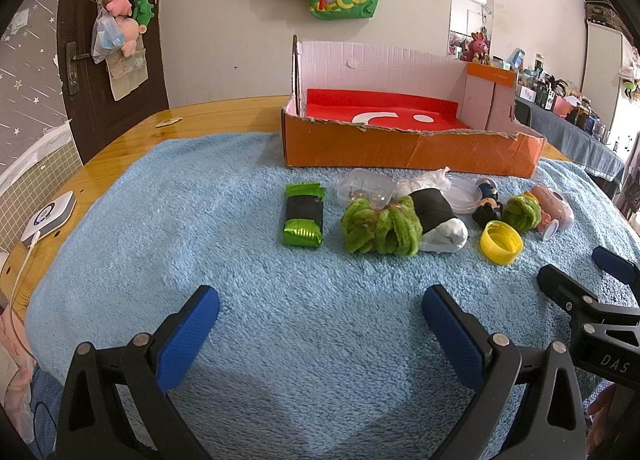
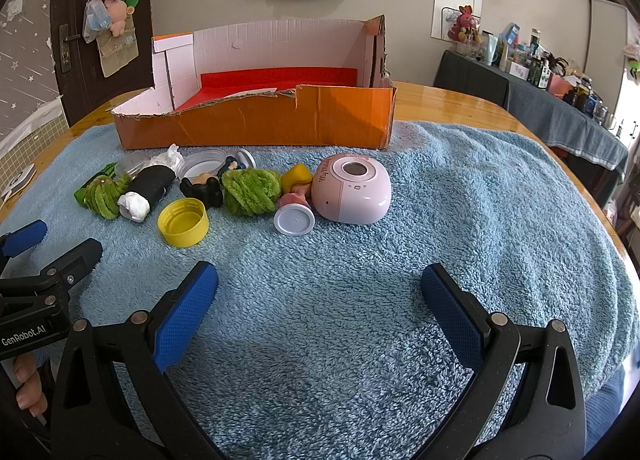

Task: Organize objects

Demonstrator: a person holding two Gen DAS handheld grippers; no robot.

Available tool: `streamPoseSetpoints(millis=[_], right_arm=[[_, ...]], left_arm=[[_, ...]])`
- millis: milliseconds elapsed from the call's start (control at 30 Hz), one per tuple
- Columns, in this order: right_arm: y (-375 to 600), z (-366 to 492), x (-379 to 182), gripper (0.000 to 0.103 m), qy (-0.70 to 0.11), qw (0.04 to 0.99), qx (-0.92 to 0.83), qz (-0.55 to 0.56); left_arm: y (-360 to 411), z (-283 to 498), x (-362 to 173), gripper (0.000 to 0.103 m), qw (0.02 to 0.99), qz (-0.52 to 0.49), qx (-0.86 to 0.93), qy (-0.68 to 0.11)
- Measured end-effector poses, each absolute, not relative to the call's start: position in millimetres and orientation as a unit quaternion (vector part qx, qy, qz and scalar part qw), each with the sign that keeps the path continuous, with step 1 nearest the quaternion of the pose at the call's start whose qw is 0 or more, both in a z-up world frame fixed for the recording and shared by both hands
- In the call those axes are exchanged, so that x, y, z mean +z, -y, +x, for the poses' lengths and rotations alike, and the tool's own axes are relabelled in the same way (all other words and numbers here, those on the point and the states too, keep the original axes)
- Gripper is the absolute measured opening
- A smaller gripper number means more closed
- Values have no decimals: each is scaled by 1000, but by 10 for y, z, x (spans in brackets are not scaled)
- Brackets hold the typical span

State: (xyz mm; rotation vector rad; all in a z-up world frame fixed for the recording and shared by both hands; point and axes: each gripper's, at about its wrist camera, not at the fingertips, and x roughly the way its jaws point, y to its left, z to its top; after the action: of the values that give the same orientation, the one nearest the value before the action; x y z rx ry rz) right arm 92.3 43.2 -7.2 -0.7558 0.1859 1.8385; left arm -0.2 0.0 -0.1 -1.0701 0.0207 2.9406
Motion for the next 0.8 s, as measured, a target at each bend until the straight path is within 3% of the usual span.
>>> streamPoseSetpoints(millis=[800], right_arm=[[-431,931,-64,103,-79,549,769,-317]], left_arm=[[0,-2,-2,103,5,-342,939,-4]])
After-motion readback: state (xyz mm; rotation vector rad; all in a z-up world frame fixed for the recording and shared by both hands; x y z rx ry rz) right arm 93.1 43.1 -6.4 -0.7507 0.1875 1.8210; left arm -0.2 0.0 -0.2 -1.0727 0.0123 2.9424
